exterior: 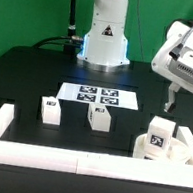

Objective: Assemble stool

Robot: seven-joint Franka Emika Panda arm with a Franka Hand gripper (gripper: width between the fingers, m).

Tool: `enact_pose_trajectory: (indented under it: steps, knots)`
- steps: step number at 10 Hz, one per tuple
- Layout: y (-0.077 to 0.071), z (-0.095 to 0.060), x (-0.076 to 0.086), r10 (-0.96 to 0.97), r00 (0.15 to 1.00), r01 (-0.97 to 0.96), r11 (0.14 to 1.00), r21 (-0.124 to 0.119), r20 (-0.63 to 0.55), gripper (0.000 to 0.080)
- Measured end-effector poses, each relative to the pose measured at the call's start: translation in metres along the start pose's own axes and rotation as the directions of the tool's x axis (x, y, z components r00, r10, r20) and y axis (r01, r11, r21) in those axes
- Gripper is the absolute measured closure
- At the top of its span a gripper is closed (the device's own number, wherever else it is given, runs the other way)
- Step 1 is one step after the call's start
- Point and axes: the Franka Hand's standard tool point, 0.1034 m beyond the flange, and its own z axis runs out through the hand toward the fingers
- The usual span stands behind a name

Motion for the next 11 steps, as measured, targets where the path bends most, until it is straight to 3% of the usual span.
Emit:
enact_pose_trajectory:
  steps: [1, 3, 6, 7, 8, 11]
  knots:
    - [-0.003, 0.0, 0.001, -0.058, 0.997, 0.061, 0.996, -0.071, 0.043, 0.0151]
    - [-0.006, 0.003, 0.009, -0.065, 0.998, 0.066, 0.997, -0.035, 0.027, 0.0151]
    - [-0.008, 0.004, 0.007, -0.06, 0.998, 0.061, 0.997, -0.035, 0.027, 0.0151]
    - [-0.016, 0.009, 0.005, -0.054, 0.998, 0.055, 0.998, -0.028, 0.023, 0.0151]
    - [-0.034, 0.018, 0.0, 0.012, 1.0, -0.012, 1.0, 0.004, 0.026, 0.0151]
    - [-0.012, 0.002, 0.017, 0.095, 0.99, -0.106, 0.989, 0.101, 0.109, 0.0151]
